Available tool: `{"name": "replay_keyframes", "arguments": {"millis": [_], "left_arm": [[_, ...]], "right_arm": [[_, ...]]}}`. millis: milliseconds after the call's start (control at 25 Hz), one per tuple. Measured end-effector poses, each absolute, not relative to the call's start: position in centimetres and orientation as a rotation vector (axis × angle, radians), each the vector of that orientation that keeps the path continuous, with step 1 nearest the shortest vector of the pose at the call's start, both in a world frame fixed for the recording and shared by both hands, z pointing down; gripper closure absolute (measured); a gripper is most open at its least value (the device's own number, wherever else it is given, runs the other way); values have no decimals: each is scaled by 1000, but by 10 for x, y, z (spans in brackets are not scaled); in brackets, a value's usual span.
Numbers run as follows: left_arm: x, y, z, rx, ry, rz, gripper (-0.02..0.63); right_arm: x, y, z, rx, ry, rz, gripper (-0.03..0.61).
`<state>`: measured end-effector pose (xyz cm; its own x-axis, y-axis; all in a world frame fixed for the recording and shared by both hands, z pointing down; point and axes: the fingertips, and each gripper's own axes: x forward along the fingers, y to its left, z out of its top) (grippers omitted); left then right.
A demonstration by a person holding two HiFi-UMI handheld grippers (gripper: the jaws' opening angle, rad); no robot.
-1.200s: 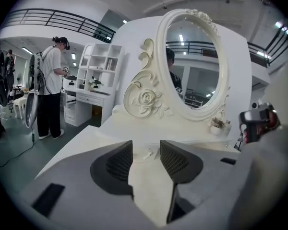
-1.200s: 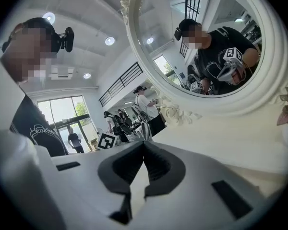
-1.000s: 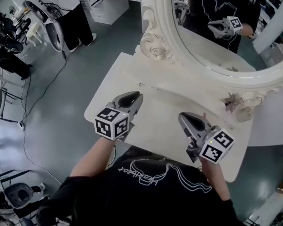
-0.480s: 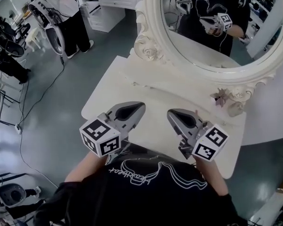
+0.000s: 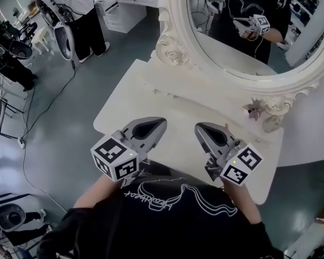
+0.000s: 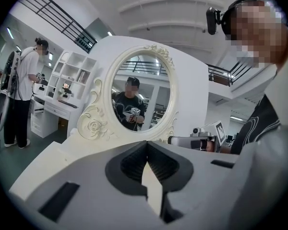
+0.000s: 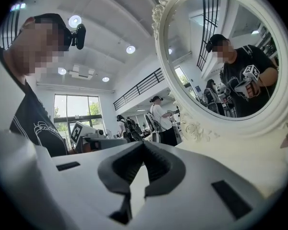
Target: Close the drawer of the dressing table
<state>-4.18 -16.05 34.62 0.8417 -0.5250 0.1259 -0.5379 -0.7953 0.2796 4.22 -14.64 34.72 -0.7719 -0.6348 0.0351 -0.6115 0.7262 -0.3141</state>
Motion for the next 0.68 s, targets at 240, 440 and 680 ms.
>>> {"name": "replay_keyframes", "arguments": {"millis": [240,440,680], "left_arm": [[-44,-162,350,2708,-842,70,611],[-45,-163,353,2700,-842,72,611],[-41,-166,358,2700,-829,66,611]], "right_arm": [[44,-145,349,-1034,2847,-484,575],[43,-146,353,-1040,2851,-496,575],[45,-148,360,-1058,2844,-510,575]]}}
